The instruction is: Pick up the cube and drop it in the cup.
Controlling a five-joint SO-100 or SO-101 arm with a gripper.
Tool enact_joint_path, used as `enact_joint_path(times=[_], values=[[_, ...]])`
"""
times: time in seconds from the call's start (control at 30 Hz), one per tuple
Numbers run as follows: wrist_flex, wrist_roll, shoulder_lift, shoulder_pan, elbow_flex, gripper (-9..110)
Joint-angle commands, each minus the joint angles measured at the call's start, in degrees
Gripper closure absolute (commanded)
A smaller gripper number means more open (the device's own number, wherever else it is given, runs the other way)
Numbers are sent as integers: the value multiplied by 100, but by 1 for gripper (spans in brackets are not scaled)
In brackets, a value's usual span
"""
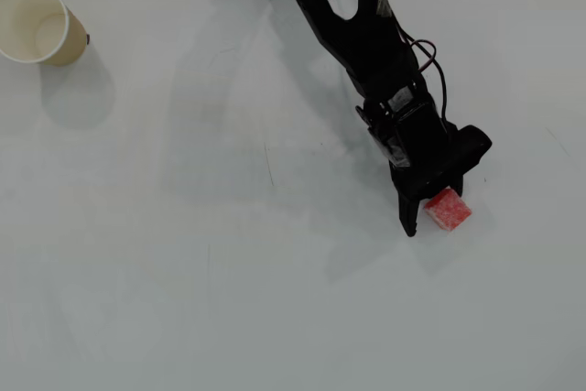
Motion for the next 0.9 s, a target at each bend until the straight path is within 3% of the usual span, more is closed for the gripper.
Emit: enact_joint_path(times=[0.0, 0.27, 0.63, 0.87], values=[[-193, 35, 255, 44, -809, 66], [-114, 9, 114, 88, -1020, 67], [-229, 53, 97, 123, -1099, 94], [-281, 53, 105, 141, -1090, 97]])
